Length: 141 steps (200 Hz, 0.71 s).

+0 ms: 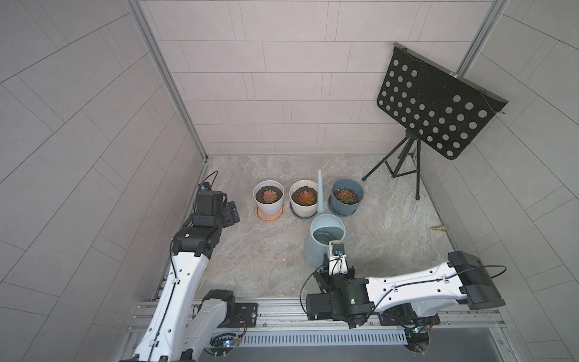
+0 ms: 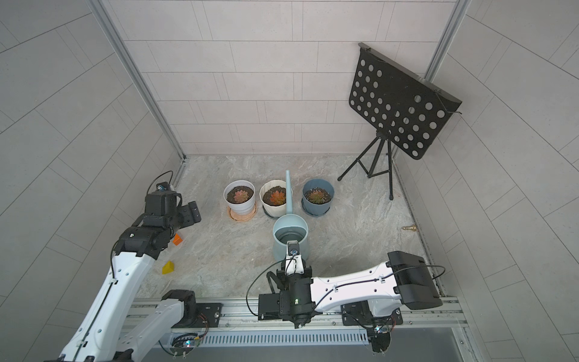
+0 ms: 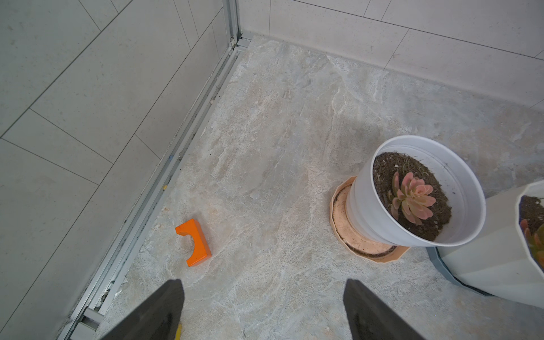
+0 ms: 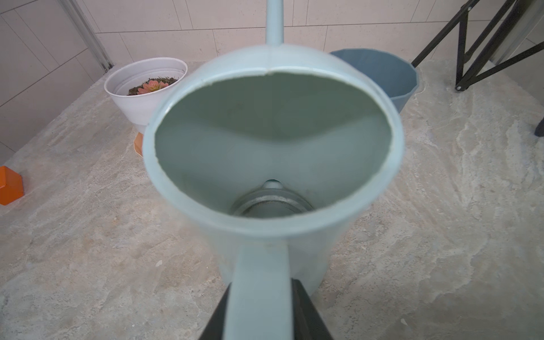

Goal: Water the succulent around the soil edge
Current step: Place the watering can at the center of the board.

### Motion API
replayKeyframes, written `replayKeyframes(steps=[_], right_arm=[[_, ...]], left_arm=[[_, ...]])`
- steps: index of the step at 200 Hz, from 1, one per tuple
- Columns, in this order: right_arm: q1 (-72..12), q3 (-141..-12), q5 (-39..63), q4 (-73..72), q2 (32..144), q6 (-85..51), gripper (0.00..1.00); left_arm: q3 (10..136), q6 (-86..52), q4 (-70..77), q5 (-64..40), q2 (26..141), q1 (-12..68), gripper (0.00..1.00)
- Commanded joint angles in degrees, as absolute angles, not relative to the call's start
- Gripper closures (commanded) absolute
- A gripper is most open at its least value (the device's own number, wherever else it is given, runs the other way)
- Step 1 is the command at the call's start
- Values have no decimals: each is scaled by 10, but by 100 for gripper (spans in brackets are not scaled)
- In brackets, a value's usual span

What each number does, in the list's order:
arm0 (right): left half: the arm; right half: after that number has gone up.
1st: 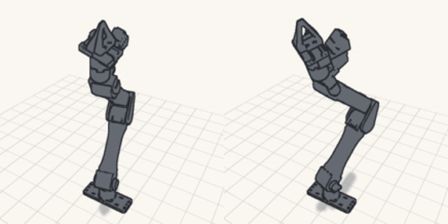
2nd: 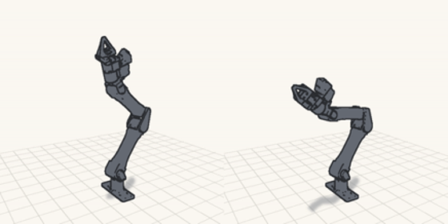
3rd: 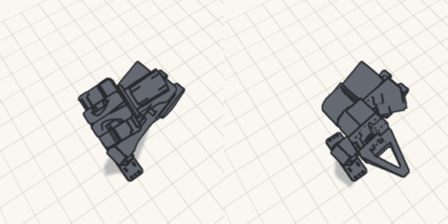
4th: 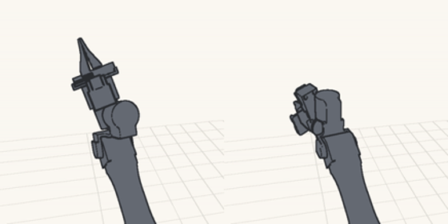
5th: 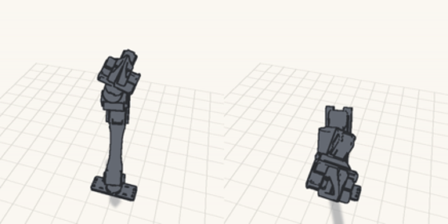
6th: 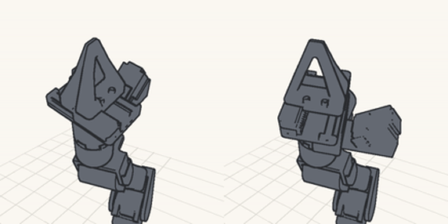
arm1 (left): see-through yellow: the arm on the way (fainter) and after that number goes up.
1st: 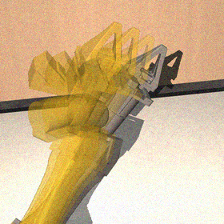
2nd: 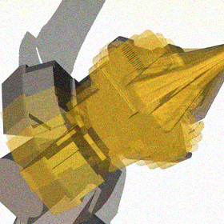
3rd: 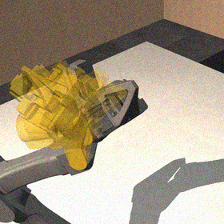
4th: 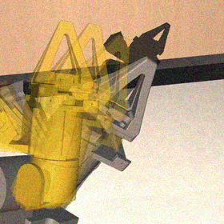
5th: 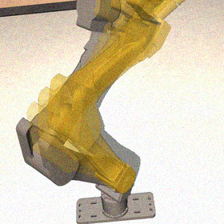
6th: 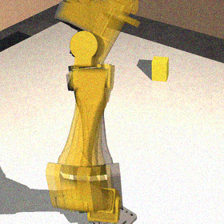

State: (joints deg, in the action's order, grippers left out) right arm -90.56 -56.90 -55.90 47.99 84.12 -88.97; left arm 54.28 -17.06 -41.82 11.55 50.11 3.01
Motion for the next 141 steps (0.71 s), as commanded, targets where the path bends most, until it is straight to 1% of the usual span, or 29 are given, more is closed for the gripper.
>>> replayKeyframes(steps=[1, 10, 18, 23, 24, 26, 35, 44, 85, 91, 93, 103, 125, 141], right_arm=[[-905, -581, -572, 481, 854, -894, 64], [-905, -581, -572, 478, 856, -894, 60], [-905, -581, -572, 476, 857, -894, 53], [-905, -581, -573, 475, 858, -894, 52], [-889, -581, -573, 474, 858, -894, 52], [-885, -582, -573, 473, 858, -893, 52], [-883, -583, -574, 472, 857, -892, 50], [-883, -584, -575, 471, 857, -890, 47], [-893, -595, -594, 489, 826, -882, 20], [-893, -601, -601, 495, 817, -874, 17], [-906, -602, -603, 498, 814, -872, 16], [-920, -611, -616, 513, 795, -862, 13], [-936, -616, -624, 493, 734, -761, 2], [-948, -621, -635, 506, 677, -695, 0]], left_arm=[[538, -168, -413, 114, 499, 28, 8], [538, -167, -413, 114, 500, 28, 8], [538, -167, -413, 113, 500, 28, 8], [538, -167, -413, 114, 499, 28, 7], [538, -167, -413, 114, 500, 28, 7], [538, -167, -413, 114, 500, 28, 7], [538, -168, -414, 114, 500, 28, 7], [538, -168, -414, 115, 499, 28, 7], [540, -165, -419, 116, 495, 28, 7], [541, -165, -421, 113, 493, 28, 7], [541, -165, -420, 111, 492, 28, 7], [544, -165, -424, 104, 489, 30, 7], [549, -183, -442, 74, 467, 39, 7], [548, -208, -461, 48, 448, 66, 7]])
